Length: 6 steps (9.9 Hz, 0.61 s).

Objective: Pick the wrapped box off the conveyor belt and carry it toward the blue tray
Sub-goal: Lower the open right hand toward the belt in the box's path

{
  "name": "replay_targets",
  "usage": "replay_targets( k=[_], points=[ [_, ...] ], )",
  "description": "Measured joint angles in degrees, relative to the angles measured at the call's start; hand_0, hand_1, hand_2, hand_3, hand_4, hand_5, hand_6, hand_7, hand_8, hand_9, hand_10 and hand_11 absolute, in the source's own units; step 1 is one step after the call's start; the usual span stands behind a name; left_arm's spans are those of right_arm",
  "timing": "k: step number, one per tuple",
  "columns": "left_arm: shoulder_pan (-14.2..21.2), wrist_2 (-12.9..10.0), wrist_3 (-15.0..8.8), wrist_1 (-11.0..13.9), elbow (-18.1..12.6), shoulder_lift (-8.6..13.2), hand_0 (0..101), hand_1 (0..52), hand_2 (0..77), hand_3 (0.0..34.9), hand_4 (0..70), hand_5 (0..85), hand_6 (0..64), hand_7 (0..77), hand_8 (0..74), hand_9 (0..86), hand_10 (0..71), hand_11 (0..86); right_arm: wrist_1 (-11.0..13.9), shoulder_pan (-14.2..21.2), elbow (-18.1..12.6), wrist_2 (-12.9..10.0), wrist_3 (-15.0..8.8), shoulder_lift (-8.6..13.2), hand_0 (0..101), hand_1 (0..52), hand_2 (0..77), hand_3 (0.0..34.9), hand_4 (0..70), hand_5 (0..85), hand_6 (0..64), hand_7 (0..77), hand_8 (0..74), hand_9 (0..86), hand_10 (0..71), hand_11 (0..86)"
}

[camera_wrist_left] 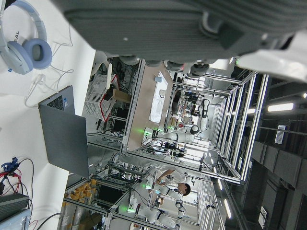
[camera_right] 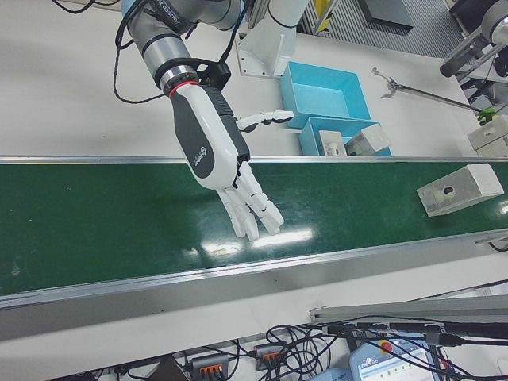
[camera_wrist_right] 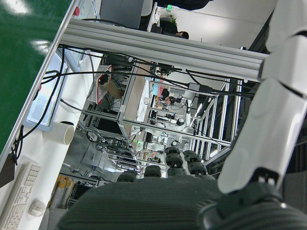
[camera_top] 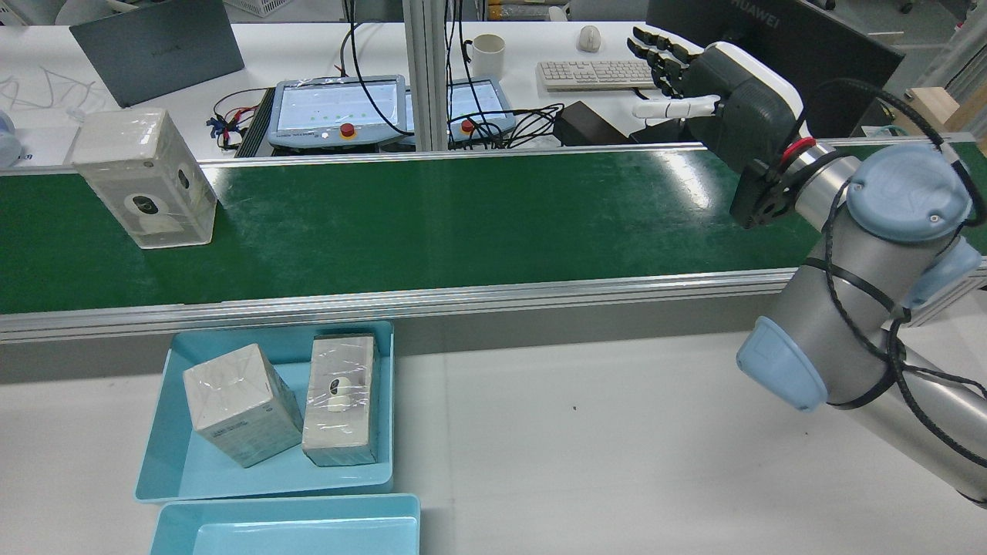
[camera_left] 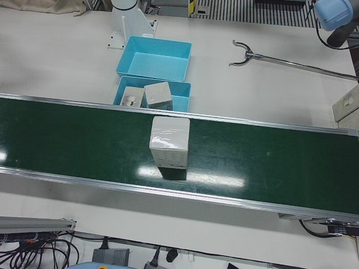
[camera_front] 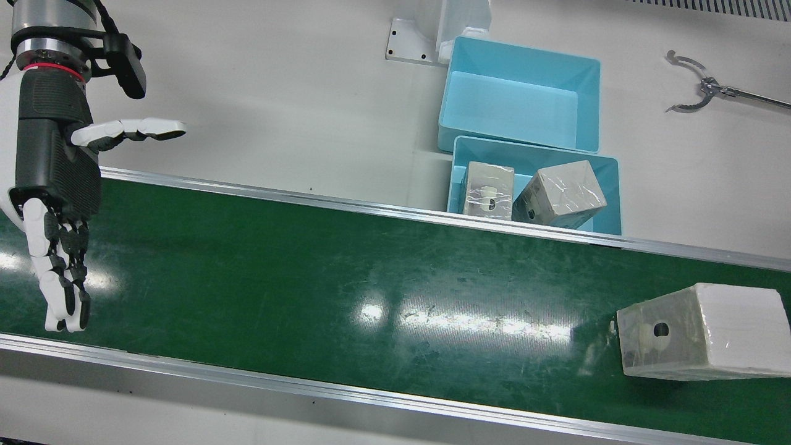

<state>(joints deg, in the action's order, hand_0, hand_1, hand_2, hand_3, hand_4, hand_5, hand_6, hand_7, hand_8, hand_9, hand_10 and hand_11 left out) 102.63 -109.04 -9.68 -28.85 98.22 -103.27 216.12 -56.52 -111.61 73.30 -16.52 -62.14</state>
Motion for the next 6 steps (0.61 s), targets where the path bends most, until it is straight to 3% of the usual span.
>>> replay_targets(
  k=[6],
  points=[
    [0.0,0.0,0.0,0.0,0.0,0.0,0,0.0,1.1,0.0,0.0,1.1,0.0,0.5,0.0,0.0,0.5,0.0,0.02,0.89,0.16,0.0,0.0,-0.08,41,9.8,11.4,1.3,0.0,8.2,0.0,0.0,0.5,1.1,0.0,1.1]
  ],
)
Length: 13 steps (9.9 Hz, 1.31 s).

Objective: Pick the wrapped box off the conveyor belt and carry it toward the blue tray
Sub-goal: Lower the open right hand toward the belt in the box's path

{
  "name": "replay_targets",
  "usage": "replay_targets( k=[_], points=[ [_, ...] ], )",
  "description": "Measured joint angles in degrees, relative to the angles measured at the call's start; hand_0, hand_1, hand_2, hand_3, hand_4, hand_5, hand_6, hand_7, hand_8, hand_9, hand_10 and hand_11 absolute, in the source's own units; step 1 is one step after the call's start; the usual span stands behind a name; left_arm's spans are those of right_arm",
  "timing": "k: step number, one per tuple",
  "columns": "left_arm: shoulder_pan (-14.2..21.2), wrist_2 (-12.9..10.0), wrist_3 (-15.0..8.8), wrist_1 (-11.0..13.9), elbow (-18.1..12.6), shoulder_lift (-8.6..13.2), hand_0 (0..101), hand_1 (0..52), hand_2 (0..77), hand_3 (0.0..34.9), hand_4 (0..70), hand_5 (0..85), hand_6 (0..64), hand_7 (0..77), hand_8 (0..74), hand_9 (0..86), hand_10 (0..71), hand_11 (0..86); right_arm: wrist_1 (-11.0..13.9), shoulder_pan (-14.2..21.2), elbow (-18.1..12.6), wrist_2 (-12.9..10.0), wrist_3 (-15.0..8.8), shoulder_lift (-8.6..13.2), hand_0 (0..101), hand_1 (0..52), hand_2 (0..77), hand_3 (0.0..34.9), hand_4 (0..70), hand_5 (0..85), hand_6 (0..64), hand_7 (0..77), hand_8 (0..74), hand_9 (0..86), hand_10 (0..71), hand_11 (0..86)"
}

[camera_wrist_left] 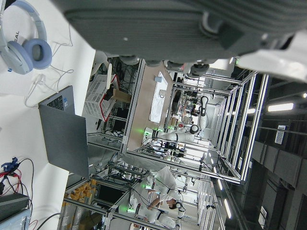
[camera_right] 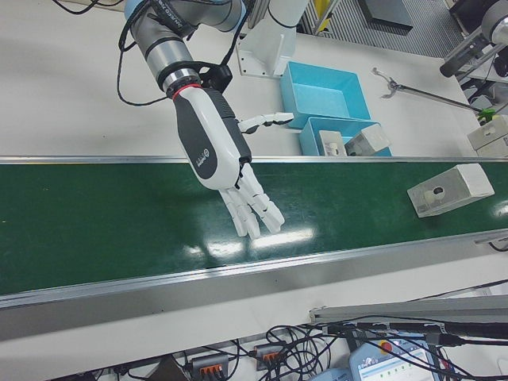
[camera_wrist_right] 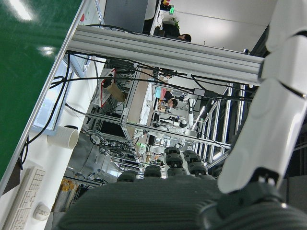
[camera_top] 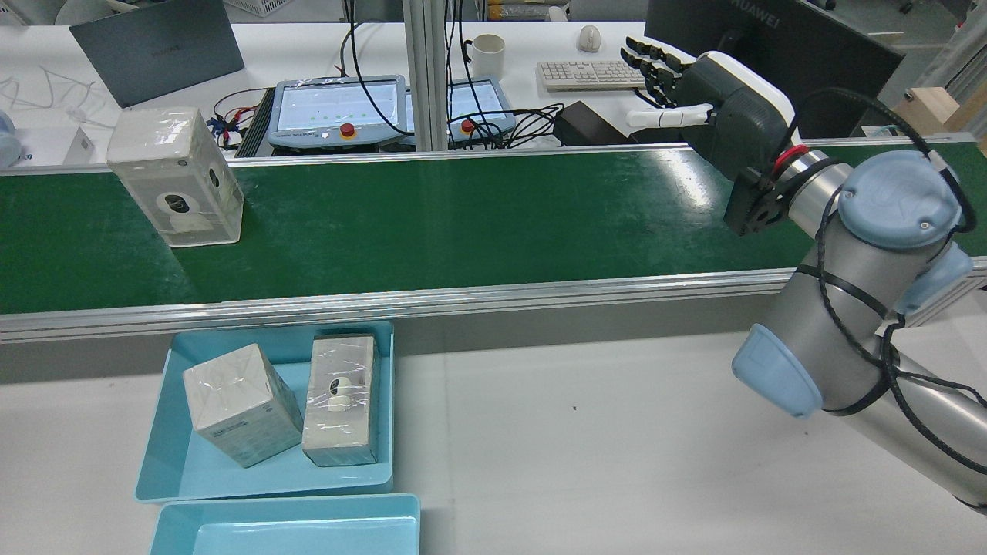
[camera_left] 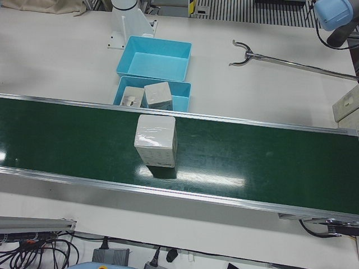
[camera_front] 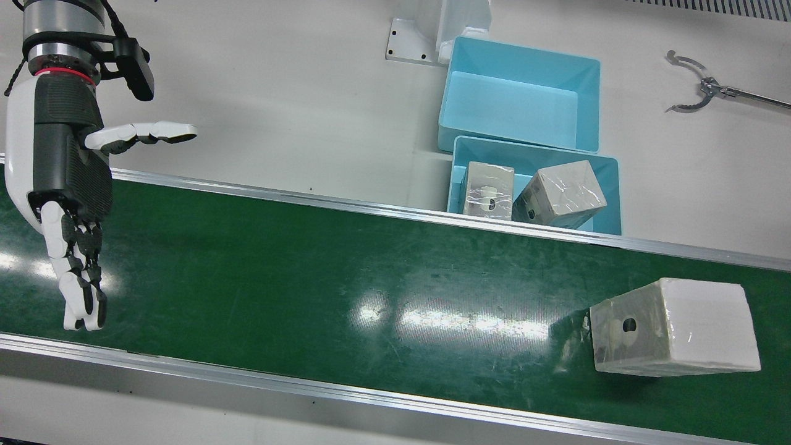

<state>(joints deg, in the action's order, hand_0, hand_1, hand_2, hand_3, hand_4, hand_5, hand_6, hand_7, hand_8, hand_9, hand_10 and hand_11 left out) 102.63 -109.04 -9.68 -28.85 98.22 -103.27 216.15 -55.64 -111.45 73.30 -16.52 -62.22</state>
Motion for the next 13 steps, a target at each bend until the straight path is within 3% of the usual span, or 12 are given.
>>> replay_targets(
  k=[13],
  points=[
    [0.0,0.0,0.0,0.0,0.0,0.0,0,0.0,0.5,0.0,0.0,1.1,0.0,0.0,0.0,0.0,0.5,0.0,-0.01,1.41,1.39,-0.24,-0.06,0.53,41,9.8,12.5,1.5,0.0,8.7,0.0,0.0,0.5,1.1,0.0,1.1]
  ],
)
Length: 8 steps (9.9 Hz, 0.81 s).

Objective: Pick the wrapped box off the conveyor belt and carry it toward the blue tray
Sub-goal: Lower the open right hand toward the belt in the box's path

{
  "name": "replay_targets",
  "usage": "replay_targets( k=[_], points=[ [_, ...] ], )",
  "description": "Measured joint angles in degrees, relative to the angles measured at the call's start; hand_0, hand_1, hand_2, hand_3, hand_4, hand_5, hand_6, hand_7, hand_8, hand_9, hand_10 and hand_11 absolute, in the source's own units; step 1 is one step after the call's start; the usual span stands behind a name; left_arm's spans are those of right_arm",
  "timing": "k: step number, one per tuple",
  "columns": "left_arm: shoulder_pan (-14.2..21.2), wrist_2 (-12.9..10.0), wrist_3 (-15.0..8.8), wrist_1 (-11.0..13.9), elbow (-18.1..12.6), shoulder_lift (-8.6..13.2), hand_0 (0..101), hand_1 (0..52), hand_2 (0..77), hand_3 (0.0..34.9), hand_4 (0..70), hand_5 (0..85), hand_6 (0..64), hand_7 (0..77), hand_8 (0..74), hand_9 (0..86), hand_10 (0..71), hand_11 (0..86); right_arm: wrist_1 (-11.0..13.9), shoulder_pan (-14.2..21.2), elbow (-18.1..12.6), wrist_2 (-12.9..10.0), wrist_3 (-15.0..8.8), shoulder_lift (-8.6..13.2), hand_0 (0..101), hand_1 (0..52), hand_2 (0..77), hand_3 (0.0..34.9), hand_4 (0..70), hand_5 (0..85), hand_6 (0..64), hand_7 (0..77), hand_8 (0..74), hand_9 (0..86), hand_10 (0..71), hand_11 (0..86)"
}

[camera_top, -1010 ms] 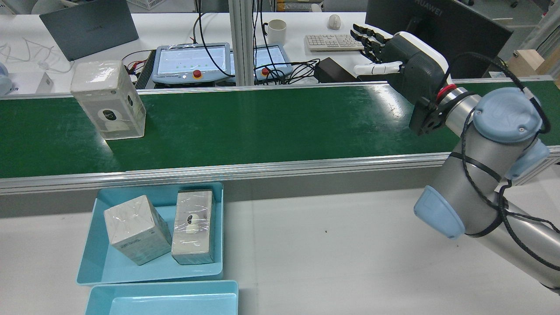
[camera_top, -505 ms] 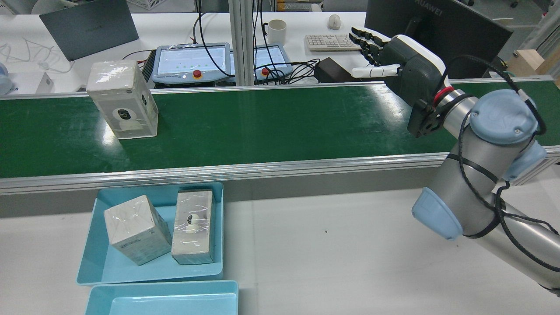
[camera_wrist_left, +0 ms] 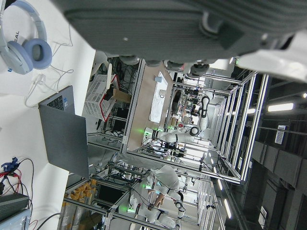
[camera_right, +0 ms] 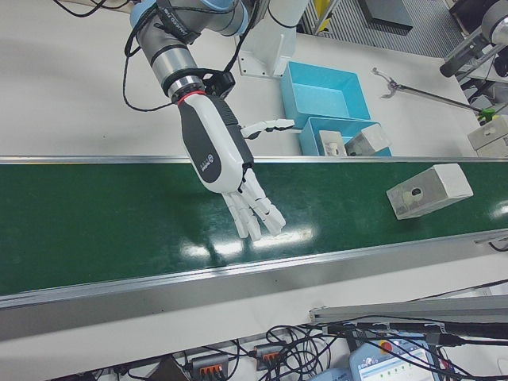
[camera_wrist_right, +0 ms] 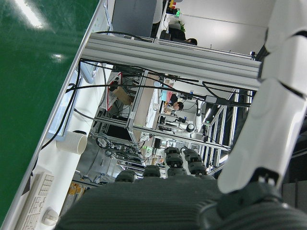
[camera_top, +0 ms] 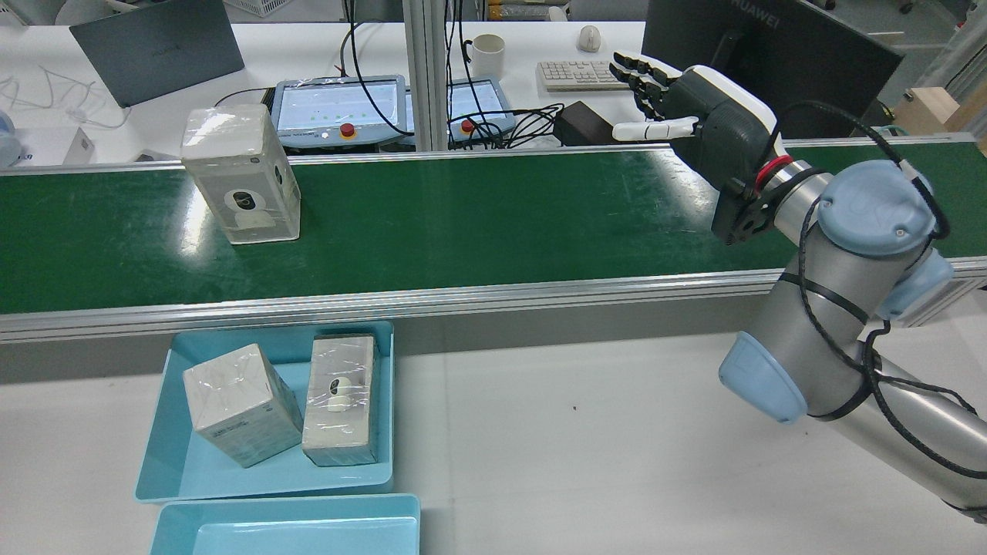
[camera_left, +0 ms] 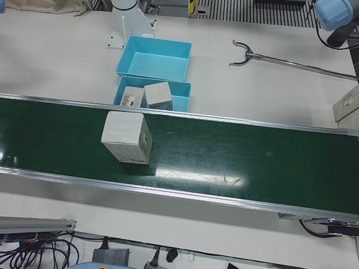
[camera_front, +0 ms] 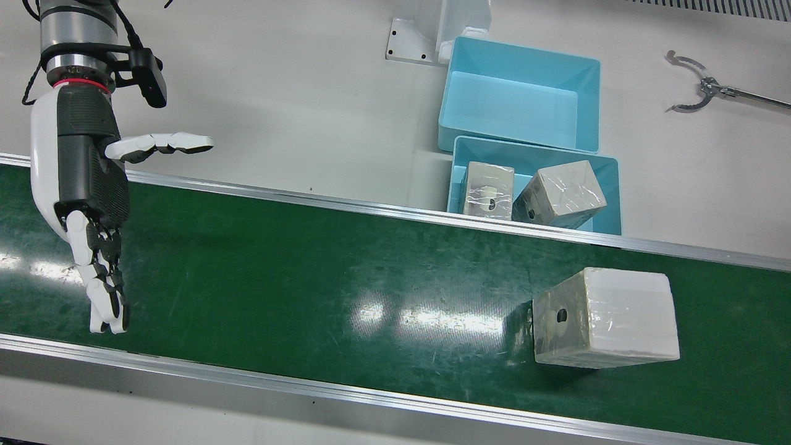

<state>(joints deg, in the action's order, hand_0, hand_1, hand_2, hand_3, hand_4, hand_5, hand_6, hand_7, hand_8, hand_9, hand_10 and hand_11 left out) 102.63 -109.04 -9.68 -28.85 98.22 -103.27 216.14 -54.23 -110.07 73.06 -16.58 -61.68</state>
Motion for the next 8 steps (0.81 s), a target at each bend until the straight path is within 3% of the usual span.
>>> replay_targets(
  k=[1,8],
  points=[
    [0.0,0.0,0.0,0.0,0.0,0.0,0,0.0,0.5,0.0,0.0,1.1,0.0,0.5,0.0,0.0,0.0,0.0,-0.01,0.02,0.35,-0.04,0.05,0.2,41,9.8,12.5,3.2,0.0,8.7,0.0,0.0,0.5,1.1,0.0,1.1],
    [0.0,0.0,0.0,0.0,0.0,0.0,0,0.0,0.5,0.0,0.0,1.1,0.0,0.0,0.0,0.0,0.0,0.0,0.01,0.27,0.9,-0.16,0.0,0.57,41,9.8,12.0,2.9,0.0,8.7,0.0,0.5,0.5,1.1,0.0,1.1]
  ],
)
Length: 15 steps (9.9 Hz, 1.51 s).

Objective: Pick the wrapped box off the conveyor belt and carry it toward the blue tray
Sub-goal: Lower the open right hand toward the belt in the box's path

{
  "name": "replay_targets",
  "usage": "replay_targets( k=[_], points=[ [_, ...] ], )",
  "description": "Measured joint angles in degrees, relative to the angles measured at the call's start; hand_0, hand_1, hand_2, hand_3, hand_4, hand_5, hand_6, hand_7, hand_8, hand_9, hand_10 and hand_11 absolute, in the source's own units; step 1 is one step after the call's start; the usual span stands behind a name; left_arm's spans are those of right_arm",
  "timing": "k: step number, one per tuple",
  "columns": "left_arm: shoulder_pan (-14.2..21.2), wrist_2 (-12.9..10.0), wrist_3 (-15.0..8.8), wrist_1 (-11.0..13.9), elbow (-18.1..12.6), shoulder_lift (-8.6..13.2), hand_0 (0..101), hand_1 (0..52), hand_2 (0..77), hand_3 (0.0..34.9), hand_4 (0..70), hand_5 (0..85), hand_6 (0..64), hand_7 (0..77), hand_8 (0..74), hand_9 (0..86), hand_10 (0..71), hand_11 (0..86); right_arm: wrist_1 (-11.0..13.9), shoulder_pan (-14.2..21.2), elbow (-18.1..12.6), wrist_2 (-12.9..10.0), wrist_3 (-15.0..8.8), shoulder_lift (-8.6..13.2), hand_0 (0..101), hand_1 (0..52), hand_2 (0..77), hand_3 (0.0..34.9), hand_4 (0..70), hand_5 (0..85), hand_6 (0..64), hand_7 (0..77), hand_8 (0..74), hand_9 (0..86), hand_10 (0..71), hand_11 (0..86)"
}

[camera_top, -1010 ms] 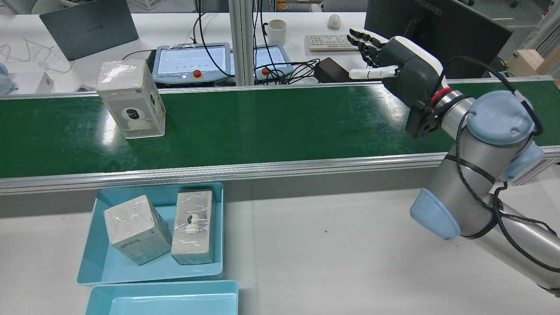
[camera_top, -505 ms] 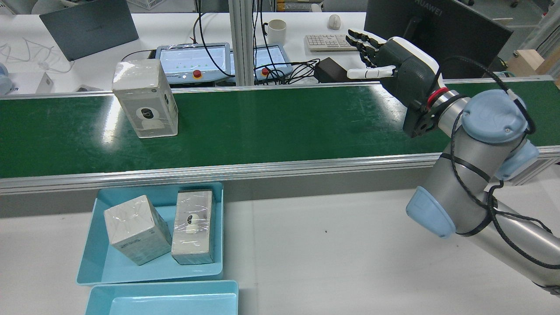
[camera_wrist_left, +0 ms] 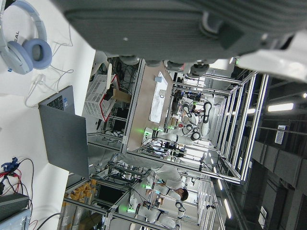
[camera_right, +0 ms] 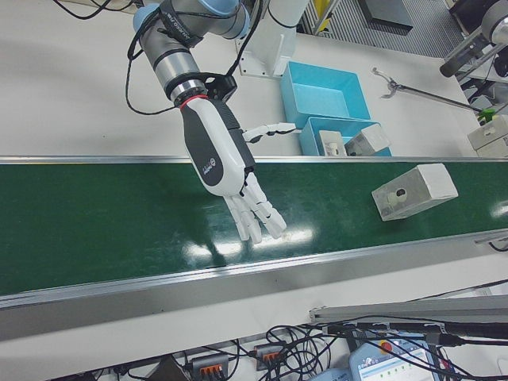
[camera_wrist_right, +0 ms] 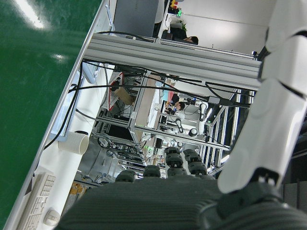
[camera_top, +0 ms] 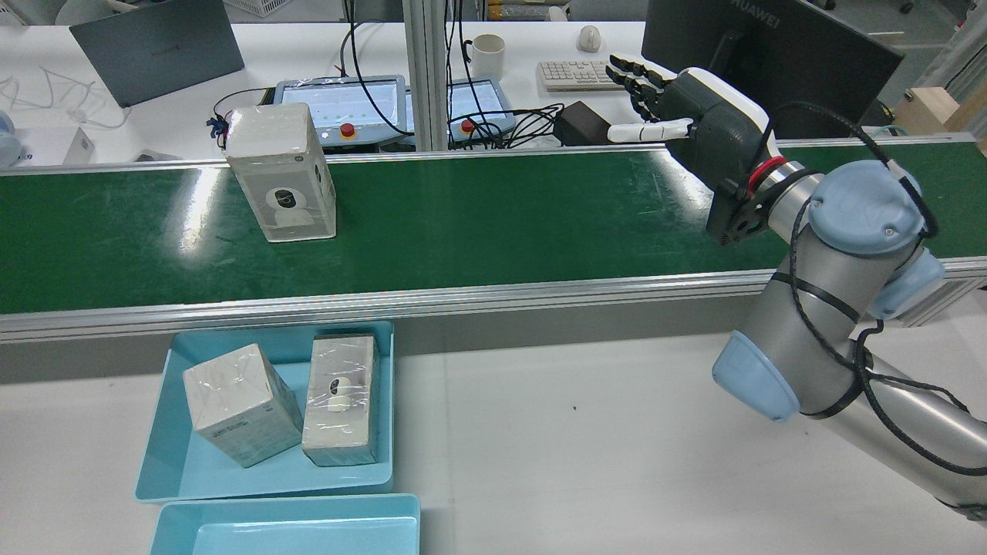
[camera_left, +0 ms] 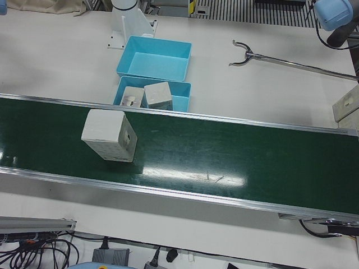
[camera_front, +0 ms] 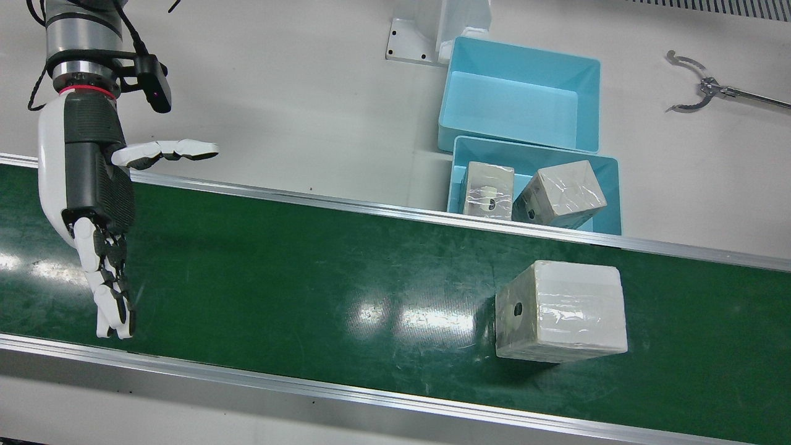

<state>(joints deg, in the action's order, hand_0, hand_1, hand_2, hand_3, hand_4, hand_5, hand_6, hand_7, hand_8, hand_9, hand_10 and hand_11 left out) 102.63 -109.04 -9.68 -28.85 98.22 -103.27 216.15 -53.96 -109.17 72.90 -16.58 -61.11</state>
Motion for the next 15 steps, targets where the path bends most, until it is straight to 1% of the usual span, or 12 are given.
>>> replay_targets(
  k=[3,6,12,15],
  points=[
    [0.0,0.0,0.0,0.0,0.0,0.0,0,0.0,0.5,0.0,0.0,1.1,0.0,0.0,0.0,0.0,0.5,0.0,-0.05,0.09,0.87,-0.09,0.05,0.17,41,9.8,12.0,2.9,0.0,8.7,0.0,0.0,0.5,1.1,0.0,1.1],
    [0.0,0.0,0.0,0.0,0.0,0.0,0,0.0,0.5,0.0,0.0,1.1,0.0,0.5,0.0,0.0,0.5,0.0,-0.18,0.71,2.97,-0.12,0.0,1.33,41,9.8,12.0,2.8,0.0,9.8,0.0,0.0,0.5,1.1,0.0,1.1],
    [0.0,0.0,0.0,0.0,0.0,0.0,0,0.0,0.5,0.0,0.0,1.1,0.0,0.0,0.0,0.0,0.5,0.0,-0.08,2.18,3.43,-0.17,-0.39,1.52,41,9.8,12.0,3.4,0.0,8.7,0.0,0.0,0.5,1.1,0.0,1.1],
    [0.0,0.0,0.0,0.0,0.0,0.0,0,0.0,0.5,0.0,0.0,1.1,0.0,0.0,0.0,0.0,0.0,0.0,-0.1,2.84,3.54,-0.77,-0.46,1.65,41,9.8,12.0,3.3,0.0,9.8,0.0,0.0,0.5,1.1,0.0,1.1]
  ],
)
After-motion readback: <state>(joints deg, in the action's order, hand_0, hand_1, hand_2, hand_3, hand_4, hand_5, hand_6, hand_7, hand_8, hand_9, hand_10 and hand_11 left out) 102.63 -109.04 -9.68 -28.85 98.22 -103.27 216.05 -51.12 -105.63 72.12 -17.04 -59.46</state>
